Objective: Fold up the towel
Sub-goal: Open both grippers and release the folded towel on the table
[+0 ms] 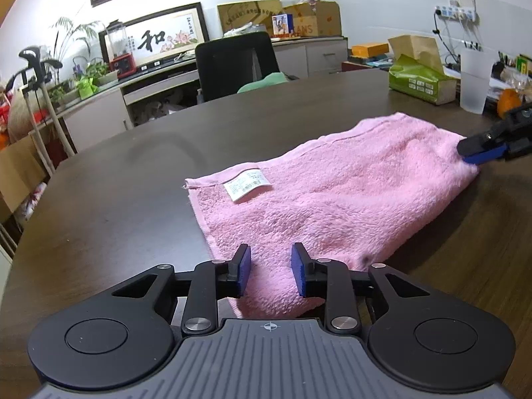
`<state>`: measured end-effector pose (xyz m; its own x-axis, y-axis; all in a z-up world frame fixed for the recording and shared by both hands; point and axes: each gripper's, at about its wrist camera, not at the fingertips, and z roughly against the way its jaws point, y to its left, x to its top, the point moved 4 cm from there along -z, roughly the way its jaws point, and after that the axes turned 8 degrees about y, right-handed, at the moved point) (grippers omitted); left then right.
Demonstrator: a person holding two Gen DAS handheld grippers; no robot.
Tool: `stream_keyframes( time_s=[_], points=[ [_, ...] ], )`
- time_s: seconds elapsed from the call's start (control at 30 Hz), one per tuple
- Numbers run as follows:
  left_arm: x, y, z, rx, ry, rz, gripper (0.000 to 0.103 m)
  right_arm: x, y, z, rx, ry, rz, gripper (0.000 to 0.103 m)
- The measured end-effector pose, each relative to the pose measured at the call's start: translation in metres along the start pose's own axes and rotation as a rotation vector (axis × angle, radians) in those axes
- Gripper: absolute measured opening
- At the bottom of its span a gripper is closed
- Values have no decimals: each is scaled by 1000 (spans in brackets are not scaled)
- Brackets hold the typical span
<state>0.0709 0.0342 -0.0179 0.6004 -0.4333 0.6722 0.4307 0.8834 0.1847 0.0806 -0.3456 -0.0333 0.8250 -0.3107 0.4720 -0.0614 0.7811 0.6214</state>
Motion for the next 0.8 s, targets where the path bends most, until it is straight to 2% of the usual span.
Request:
stream_keyframes(
  time_s=[0.07, 0.1, 0.27, 0.33, 0.37, 0.47, 0.5, 0.53, 0.6, 0.7, 0.8],
  points=[
    [-4, -4, 3, 35, -7, -42, 30, 2, -11, 3, 13, -5, -31, 20],
    [-6, -5, 5, 48, -10, -56, 30, 3, -16, 3, 14, -6, -41, 10],
    [-13, -10, 10, 101, -23, -116, 29, 2, -14, 4, -21, 2, -12, 10],
    [-15, -11, 12, 110, -29, -130, 29, 1, -3, 4, -48, 5, 29, 26],
    [-17, -13, 13, 115, -35, -143, 29, -1, 6, 6, -56, 1, 57, 30],
    [-18, -12, 14, 113, -42, -146, 29, 0, 33, 8, -58, -24, 138, 33],
    [-17, -11, 14, 106, -41, -140, 29, 3, 43, 6, -62, -26, 168, 40],
    [-17, -9, 14, 99, -41, -133, 29, 6, 50, 1, -77, -21, 197, 53],
    [-17, -8, 14, 91, -41, -128, 29, 11, 56, -9, -118, -1, 232, 65],
    [-20, -4, 17, 70, -43, -114, 29, 13, 50, -25, -208, 56, 229, 64],
    [-22, 1, 18, 45, -41, -96, 29, 11, 49, -24, -257, 70, 251, 63]
  ],
)
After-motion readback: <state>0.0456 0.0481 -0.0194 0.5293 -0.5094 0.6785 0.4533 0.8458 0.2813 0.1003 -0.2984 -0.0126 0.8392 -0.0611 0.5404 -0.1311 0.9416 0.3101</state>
